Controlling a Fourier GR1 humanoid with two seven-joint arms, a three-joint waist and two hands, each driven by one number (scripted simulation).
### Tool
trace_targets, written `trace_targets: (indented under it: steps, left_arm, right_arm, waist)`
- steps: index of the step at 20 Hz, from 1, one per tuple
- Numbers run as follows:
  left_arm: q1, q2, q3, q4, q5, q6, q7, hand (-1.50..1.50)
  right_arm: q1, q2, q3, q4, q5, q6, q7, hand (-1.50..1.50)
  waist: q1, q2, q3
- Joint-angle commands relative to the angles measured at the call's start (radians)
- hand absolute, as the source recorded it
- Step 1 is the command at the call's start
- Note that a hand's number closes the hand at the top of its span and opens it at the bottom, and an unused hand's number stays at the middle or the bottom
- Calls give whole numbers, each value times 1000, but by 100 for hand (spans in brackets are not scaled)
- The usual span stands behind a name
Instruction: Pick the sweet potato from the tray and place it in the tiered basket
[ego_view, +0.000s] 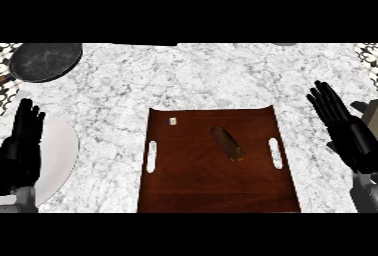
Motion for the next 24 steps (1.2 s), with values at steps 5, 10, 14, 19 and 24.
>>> trace_targets:
  steps: [5, 10, 14, 19, 24]
  left_arm:
    - [80, -29, -130, 73, -60, -43, 57, 0]
    - [104, -116, -222, 107, -77, -42, 66, 0]
    - [134, -154, -257, 118, -129, -19, 44, 0]
    - [81, -157, -228, 149, -124, -17, 77, 0]
    - [109, -142, -230, 114, -114, -31, 84, 0]
  right_arm:
    - [-247, -50, 129, -230, 383, -190, -1, 150]
    - [-150, 171, 24, -186, 494, -621, 85, -150]
    - [-114, 231, 141, -270, 642, -674, 57, -150]
    - [17, 151, 314, -472, 896, -588, 372, -150]
    - [62, 33, 406, -436, 1064, -379, 601, -150]
  waist:
    - [-25, -12, 4]
    - [-71, -6, 9]
    - [-43, -4, 10]
    - [-65, -11, 6]
    - [-65, -17, 3]
